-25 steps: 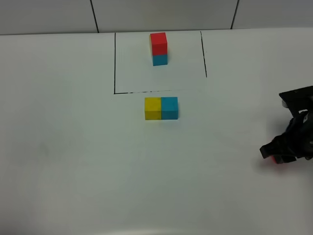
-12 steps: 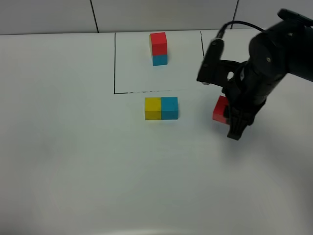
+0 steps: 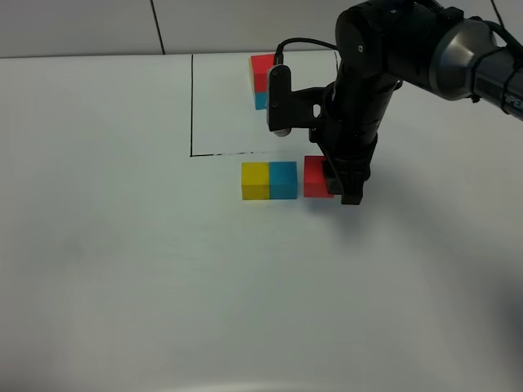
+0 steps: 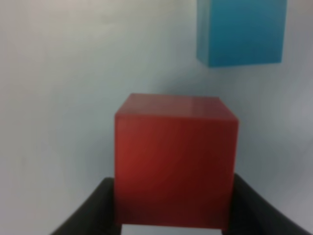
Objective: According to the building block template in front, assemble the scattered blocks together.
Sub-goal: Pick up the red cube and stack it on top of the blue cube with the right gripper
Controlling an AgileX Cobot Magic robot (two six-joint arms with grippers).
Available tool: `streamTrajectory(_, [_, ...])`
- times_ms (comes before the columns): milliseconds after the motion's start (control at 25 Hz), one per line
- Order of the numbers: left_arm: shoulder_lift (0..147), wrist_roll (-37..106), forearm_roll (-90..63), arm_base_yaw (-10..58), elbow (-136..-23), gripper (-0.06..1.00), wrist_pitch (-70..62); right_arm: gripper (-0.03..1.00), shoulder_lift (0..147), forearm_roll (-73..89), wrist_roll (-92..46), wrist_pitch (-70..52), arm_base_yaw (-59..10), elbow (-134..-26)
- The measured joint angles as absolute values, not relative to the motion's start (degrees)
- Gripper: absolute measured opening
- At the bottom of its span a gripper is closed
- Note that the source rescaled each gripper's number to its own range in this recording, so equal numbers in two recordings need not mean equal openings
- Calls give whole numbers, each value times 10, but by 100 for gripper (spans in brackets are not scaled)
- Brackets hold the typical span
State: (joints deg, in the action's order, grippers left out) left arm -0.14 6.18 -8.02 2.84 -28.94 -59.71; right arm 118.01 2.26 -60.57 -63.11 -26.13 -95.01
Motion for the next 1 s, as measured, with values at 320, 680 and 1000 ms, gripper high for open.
streamTrajectory(320, [-1, 62, -80, 28, -289, 76, -597, 1, 1230, 34, -609, -666, -272, -1049])
streamTrajectory(680, [-1, 62, -80, 28, -289, 76, -597, 1, 1312, 36, -617, -695, -272, -1165])
streamTrajectory(1000, [-1, 62, -80, 28, -289, 76, -597, 1, 1329, 43, -623, -697, -272, -1177])
